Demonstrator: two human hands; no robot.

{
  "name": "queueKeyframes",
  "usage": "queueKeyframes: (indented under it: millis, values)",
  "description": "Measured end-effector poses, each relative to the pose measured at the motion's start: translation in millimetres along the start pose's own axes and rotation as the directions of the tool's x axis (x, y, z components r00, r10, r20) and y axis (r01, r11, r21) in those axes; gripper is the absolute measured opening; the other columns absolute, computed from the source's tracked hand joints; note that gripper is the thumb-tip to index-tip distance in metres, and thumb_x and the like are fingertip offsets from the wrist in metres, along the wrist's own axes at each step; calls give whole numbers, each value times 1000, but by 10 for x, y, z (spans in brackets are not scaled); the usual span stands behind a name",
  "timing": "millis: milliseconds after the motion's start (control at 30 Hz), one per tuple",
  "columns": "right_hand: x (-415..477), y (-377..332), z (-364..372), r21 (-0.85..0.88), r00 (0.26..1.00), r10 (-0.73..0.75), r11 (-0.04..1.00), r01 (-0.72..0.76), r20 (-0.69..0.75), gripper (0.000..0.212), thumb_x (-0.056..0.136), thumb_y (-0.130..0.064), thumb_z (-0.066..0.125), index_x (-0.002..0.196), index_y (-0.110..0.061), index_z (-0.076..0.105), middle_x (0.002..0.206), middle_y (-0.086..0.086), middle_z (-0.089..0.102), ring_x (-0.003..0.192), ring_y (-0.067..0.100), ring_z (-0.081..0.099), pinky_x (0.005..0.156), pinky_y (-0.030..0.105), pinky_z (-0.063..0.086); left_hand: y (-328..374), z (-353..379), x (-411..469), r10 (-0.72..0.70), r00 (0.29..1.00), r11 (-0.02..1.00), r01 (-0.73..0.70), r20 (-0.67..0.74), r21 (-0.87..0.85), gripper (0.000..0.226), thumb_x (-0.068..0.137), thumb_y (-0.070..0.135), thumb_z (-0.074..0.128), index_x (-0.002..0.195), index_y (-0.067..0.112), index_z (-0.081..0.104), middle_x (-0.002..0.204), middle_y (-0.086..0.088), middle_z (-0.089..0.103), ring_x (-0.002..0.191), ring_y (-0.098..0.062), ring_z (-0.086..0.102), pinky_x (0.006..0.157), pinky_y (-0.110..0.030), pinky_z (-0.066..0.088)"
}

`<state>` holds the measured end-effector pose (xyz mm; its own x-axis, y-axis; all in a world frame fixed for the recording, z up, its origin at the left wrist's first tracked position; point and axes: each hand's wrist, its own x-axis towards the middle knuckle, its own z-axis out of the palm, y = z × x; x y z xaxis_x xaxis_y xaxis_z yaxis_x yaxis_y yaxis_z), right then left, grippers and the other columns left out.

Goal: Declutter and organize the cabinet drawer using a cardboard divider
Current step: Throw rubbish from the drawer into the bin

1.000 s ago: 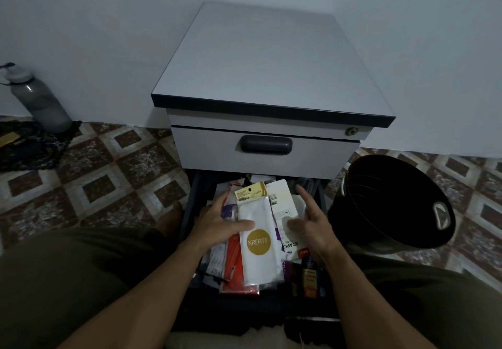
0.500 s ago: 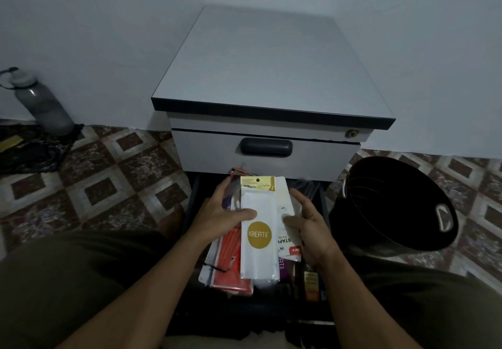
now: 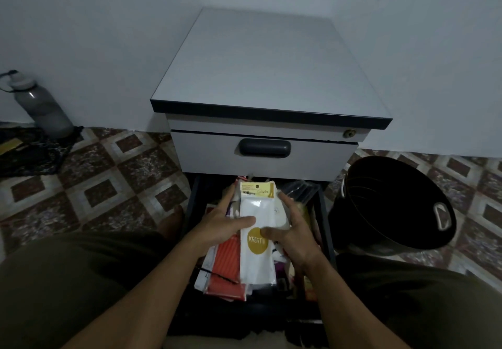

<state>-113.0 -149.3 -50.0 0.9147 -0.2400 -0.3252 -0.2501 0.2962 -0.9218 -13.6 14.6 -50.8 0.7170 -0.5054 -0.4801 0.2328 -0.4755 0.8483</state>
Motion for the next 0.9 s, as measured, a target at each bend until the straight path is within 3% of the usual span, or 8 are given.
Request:
queueKeyframes:
  millis: [100,200,300,500,600,733,900]
  values:
    - [-8,-44,-10,6,999,-28,1000,28,17,78,77,20,68,133,-31,48,122,5,67,103,24,71,73,36,60,16,-16,-32,51,999,998,-51,16,-35,102,82,45,75,141,69,-3,137,17,47,116,-11,58,103,-41,47]
    - [-17,-83,-49,24,999,-37,999,37,12,73,77,23,65,124,-32,52,113,1,70,95,21,73,68,33,59,15,-54,-73,97,994,992,-92,49,-88,103,81,38,77,139,73,-1,136,18,52,114,-13,63,99,-44,52]
    - [-18,-89,-63,31,999,-39,999,39,-4,73,78,22,66,125,-32,52,112,-2,71,97,20,72,69,33,59,29,-52,-133,140,988,990,-139,56,-25,102,83,33,77,140,72,3,135,21,52,114,-9,63,99,-41,53]
    - [1,-101,-83,29,998,-50,998,51,-42,78,78,17,70,139,-26,46,126,7,66,108,29,68,80,43,60,105,-19,-259,201,980,980,-201,-10,3,84,84,49,67,134,79,7,151,17,37,127,-11,52,107,-43,46]
    - [-22,-158,-96,-4,997,-70,998,70,-34,76,78,16,70,136,-28,47,127,6,64,108,28,68,79,40,60,162,-39,-280,176,984,984,-176,-12,0,80,90,41,68,131,80,11,145,17,40,120,-10,57,102,-40,50]
    - [-120,-129,-49,-44,997,-72,997,70,-31,72,79,17,69,125,-34,51,116,-1,68,96,18,72,74,37,61,156,-22,-325,120,992,993,-119,47,-21,98,84,27,78,147,64,11,138,18,48,112,-8,62,97,-35,54]
    - [-202,-149,-44,-42,995,-97,995,96,-31,73,80,14,70,126,-40,50,123,2,65,105,26,69,80,45,60,199,2,-415,125,991,990,-122,39,-70,94,86,17,75,143,64,16,119,28,55,105,-7,66,85,-29,58]
